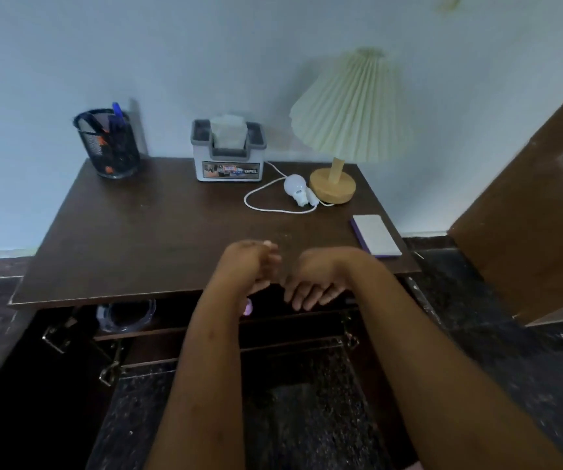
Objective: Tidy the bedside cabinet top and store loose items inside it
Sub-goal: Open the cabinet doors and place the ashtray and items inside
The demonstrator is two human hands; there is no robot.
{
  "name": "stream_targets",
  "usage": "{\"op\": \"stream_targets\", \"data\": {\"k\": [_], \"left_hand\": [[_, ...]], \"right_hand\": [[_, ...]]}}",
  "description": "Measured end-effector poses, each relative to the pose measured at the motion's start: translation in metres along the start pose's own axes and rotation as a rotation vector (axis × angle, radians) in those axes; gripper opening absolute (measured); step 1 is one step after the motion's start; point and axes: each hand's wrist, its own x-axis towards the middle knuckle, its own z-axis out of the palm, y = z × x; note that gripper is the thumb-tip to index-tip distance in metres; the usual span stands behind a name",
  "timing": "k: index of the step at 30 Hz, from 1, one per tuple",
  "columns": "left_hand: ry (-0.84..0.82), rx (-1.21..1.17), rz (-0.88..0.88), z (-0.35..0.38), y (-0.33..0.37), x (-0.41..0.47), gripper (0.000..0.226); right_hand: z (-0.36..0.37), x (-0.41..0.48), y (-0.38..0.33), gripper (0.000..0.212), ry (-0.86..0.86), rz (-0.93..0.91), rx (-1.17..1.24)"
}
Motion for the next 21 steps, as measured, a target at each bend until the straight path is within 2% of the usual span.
{"op": "stream_targets", "data": {"k": [2,4,5,6,8,10,14,21], "left_hand": [[0.071,-0.177,0.052,-0.007,0.009,0.001,0.019],[0.148,-0.336,0.059,-0.009,0.009,0.004,0.018],[0.177,-0.391,0.043,-0.008,0.006,0.005,0.018],[0.19,-0.431,0.022,-0.007,0.002,0.007,0.018],[0.178,-0.492,-0.02,-0.004,-0.005,0.01,0.018],[0.167,-0.533,-0.049,-0.002,-0.009,0.013,0.019],[0.17,-0.607,-0.063,-0.002,-0.006,0.02,0.02],[0.196,-0.657,-0.121,0.002,-0.011,0.024,0.019]], "right_hand": [[-0.014,-0.001,-0.018,0.023,0.333,-0.176,0.053],[-0.024,0.012,-0.029,0.02,0.779,-0.329,0.099],[-0.028,0.02,-0.032,0.027,0.947,-0.368,0.106],[-0.032,0.03,-0.034,0.037,1.042,-0.379,0.097],[-0.041,0.049,-0.034,0.058,1.069,-0.339,-0.01],[-0.053,0.066,-0.033,0.066,1.072,-0.234,-0.18],[-0.073,0.087,-0.034,0.059,1.159,-0.094,-0.441],[-0.065,0.093,-0.042,0.048,1.265,-0.228,-0.412]]}}
